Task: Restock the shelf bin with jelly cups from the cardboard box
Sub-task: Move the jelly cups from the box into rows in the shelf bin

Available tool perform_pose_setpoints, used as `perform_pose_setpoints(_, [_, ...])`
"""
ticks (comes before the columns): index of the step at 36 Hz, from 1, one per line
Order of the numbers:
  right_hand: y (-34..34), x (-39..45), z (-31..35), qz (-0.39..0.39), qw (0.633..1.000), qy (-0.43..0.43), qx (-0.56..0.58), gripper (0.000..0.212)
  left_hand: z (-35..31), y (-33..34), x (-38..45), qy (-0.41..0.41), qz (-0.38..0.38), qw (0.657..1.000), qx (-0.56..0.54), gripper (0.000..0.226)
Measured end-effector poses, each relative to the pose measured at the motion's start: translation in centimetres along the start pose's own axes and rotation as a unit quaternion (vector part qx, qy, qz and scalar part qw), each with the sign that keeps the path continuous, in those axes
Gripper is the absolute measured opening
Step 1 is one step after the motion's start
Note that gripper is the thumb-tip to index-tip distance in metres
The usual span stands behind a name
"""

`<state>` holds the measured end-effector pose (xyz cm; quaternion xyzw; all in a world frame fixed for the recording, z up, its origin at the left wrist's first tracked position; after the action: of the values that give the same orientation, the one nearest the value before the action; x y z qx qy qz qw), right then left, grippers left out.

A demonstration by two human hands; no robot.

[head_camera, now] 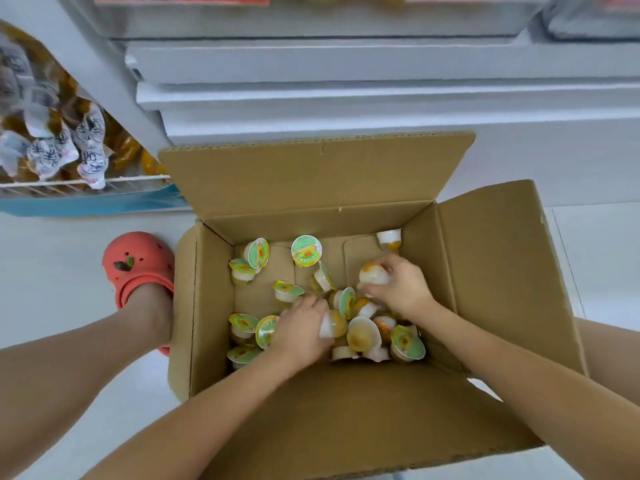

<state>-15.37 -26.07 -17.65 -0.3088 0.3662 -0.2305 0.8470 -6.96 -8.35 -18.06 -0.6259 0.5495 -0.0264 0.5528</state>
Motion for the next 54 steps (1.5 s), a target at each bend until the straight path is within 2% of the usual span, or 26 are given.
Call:
perform_pose_setpoints(1, [-0.4, -0.5, 0.7, -0.011, 0.994, 0.05, 0.093, 0.047, -0.6, -1.5, -0.3, -0.062, -0.019, 0.991, -0.114, 0.046])
perform_pose_setpoints(2, [-0.9, -1.0, 1.4, -0.004, 0.979, 0.094, 0.182, 0.049, -1.2, -3.1, -0.5, -0.122, -0.026, 0.965, -0.232, 0.041])
perform_pose_setpoints(3, [-1.5, -1.5, 2.2, 0.017, 0.953, 0.13, 0.274, 0.05, -1.8, -4.8, -0.7, -0.176, -0.007, 0.92, -0.35, 0.036])
perform_pose_setpoints(5, [-3.0, -2.6, 4.2, 0.058, 0.88, 0.17, 0.44, 0.05, -3.1, -8.2, -1.0, -0.237, 0.078, 0.79, -0.56, 0.024])
perform_pose_setpoints(6, [-4.1, -3.2, 5.3, 0.071, 0.842, 0.175, 0.505, 0.047, -3.7, -10.1, -1.5, -0.246, 0.105, 0.731, -0.628, 0.018])
perform_pose_setpoints(7, [-5.2, -3.9, 6.5, 0.081, 0.807, 0.175, 0.559, 0.043, -4.1, -12.0, -2.0, -0.241, 0.116, 0.689, -0.674, 0.015])
perform_pose_setpoints(8, [-6.6, -4.8, 7.7, 0.093, 0.778, 0.171, 0.598, 0.041, -4.5, -13.7, -2.6, -0.226, 0.119, 0.665, -0.702, 0.015])
perform_pose_setpoints(9, [-7.9, -5.6, 8.8, 0.11, 0.757, 0.165, 0.623, 0.039, -4.8, -15.3, -3.3, -0.206, 0.123, 0.656, -0.716, 0.017])
perform_pose_setpoints(11, [-10.4, -7.1, 10.8, 0.15, 0.737, 0.155, 0.64, 0.037, -5.6, -18.2, -5.2, -0.164, 0.136, 0.66, -0.72, 0.021])
perform_pose_setpoints(14, [-13.9, -9.2, 13.1, 0.194, 0.74, 0.109, 0.635, 0.041, -6.8, -21.7, -8.2, -0.117, 0.163, 0.679, -0.706, 0.04])
perform_pose_setpoints(16, [-15.7, -10.7, 14.5, 0.198, 0.758, 0.055, 0.619, 0.043, -7.6, -23.4, -9.8, -0.11, 0.166, 0.679, -0.707, 0.051])
perform_pose_setpoints(18, [-16.8, -12.2, 15.5, 0.183, 0.788, -0.01, 0.587, 0.043, -8.3, -24.6, -11.2, -0.108, 0.151, 0.658, -0.73, 0.059])
perform_pose_setpoints(19, [-17.1, -12.8, 15.9, 0.172, 0.797, -0.047, 0.577, 0.045, -8.6, -24.9, -11.7, -0.103, 0.14, 0.636, -0.752, 0.06])
perform_pose_setpoints(21, [-17.2, -13.5, 16.7, 0.146, 0.794, -0.13, 0.575, 0.048, -9.1, -25.1, -12.4, -0.077, 0.121, 0.589, -0.795, 0.056])
perform_pose_setpoints(22, [-17.1, -13.8, 17.1, 0.129, 0.794, -0.161, 0.572, 0.047, -9.4, -25.2, -12.6, -0.059, 0.111, 0.58, -0.805, 0.052])
perform_pose_setpoints(26, [-17.4, -14.0, 19.3, 0.055, 0.85, -0.259, 0.456, 0.05, -10.4, -26.0, -13.0, 0.012, 0.073, 0.582, -0.81, 0.042])
perform_pose_setpoints(28, [-17.9, -13.8, 19.7, 0.06, 0.859, -0.299, 0.411, 0.054, -10.1, -26.5, -13.0, 0.035, 0.057, 0.593, -0.802, 0.039])
perform_pose_setpoints(30, [-18.0, -13.7, 19.8, 0.068, 0.87, -0.335, 0.356, 0.054, -9.6, -26.6, -12.9, 0.037, 0.046, 0.609, -0.791, 0.049])
perform_pose_setpoints(32, [-17.7, -13.8, 19.7, 0.07, 0.872, -0.363, 0.322, 0.054, -9.2, -26.4, -13.0, 0.039, 0.039, 0.634, -0.772, 0.054])
perform_pose_setpoints(36, [-17.3, -13.9, 19.4, 0.055, 0.872, -0.367, 0.319, 0.052, -9.2, -26.5, -13.7, 0.063, 0.043, 0.717, -0.693, 0.053])
perform_pose_setpoints(41, [-17.6, -14.1, 19.1, 0.037, 0.888, -0.402, 0.222, 0.051, -9.5, -26.6, -14.2, 0.083, 0.048, 0.708, -0.7, 0.052])
perform_pose_setpoints(48, [-17.6, -14.5, 18.9, 0.068, 0.889, -0.406, 0.202, 0.048, -9.5, -26.5, -14.4, 0.079, 0.059, 0.733, -0.673, 0.052])
perform_pose_setpoints(51, [-18.1, -14.6, 18.9, 0.112, 0.885, -0.401, 0.208, 0.058, -9.6, -26.7, -14.7, 0.084, 0.075, 0.731, -0.673, 0.051])
perform_pose_setpoints(54, [-18.5, -14.5, 19.1, 0.083, 0.884, -0.409, 0.213, 0.063, -9.7, -26.8, -14.6, 0.08, 0.079, 0.721, -0.684, 0.044])
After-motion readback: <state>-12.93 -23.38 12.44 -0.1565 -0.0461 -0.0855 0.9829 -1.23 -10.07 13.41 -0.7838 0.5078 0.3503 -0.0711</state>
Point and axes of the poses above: each hand's wrist, its own x-axis towards the middle knuckle, its own y-axis out of the palm, z = x × y, the point moved 1 cm from there along x, towards the middle knuckle, and after that the axes turned 2 degrees about -y, right-handed, at the moved point
